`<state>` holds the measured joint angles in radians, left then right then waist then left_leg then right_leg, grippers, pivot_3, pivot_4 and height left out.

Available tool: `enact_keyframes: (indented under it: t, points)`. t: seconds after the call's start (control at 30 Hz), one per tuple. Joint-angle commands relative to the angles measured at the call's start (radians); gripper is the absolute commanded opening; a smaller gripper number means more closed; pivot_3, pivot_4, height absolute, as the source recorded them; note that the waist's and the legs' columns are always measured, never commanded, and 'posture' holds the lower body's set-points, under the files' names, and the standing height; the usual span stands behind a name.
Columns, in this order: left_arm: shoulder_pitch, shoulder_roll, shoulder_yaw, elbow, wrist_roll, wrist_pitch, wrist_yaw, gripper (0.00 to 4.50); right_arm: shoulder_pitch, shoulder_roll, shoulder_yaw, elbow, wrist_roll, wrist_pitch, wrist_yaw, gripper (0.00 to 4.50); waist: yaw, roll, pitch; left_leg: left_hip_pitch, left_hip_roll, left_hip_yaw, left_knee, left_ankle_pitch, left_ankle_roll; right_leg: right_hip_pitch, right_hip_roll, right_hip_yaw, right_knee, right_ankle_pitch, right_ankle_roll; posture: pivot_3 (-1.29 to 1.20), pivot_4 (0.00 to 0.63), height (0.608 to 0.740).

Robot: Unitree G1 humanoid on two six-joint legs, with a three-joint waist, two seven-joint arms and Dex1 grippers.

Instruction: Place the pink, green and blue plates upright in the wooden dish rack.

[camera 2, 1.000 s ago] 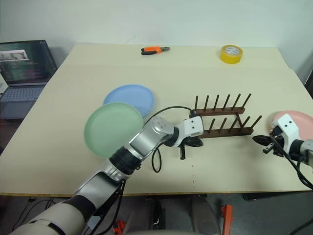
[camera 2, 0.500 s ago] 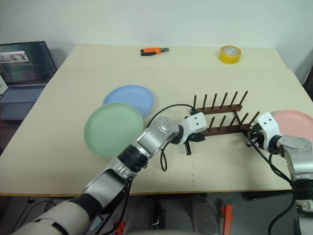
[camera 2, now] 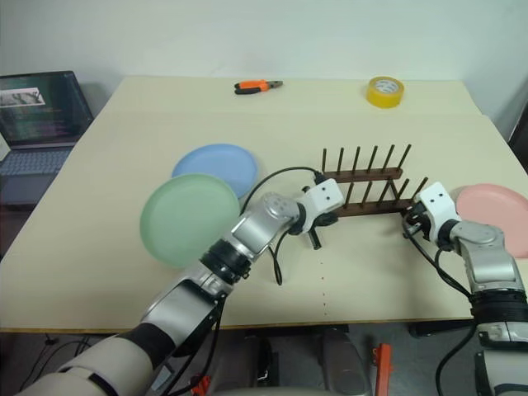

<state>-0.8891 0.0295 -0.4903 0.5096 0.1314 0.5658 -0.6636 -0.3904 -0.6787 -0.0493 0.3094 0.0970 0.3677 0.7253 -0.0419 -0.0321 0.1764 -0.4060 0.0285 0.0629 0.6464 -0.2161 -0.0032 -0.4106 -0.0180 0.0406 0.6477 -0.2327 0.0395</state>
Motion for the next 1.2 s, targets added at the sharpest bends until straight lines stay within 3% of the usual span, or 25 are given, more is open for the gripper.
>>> enact_keyframes:
  t: [0.03, 0.5, 1.2]
  points:
    - [-0.028, -0.016, 0.035, -0.002, 0.007, -0.025, 0.035, 0.02, -0.035, 0.025, 0.026, 0.035, -0.021, -0.040, -0.010, 0.03, -0.003, 0.000, 0.000, 0.000, 0.000, 0.000, 0.000, 0.000, 0.000, 0.000, 0.000, 0.000, 0.000, 0.000, 0.000, 0.00, 0.150, 0.740]
    - [-0.073, -0.052, 0.096, 0.124, 0.024, -0.098, 0.174, 0.02, -0.116, 0.097, 0.058, 0.176, -0.078, -0.229, -0.058, 0.03, -0.009, 0.000, 0.000, 0.000, 0.000, 0.001, 0.000, 0.000, 0.000, 0.000, 0.000, 0.001, 0.000, 0.000, 0.000, 0.00, 0.150, 0.740]
    - [-0.195, -0.084, 0.153, 0.503, 0.075, -0.373, 0.332, 0.02, -0.272, 0.193, 0.080, 0.462, -0.149, -0.505, -0.165, 0.03, -0.009, 0.000, 0.000, 0.000, 0.000, 0.001, -0.001, 0.000, 0.000, 0.000, 0.000, 0.000, -0.001, 0.000, 0.000, 0.00, 0.150, 0.740]
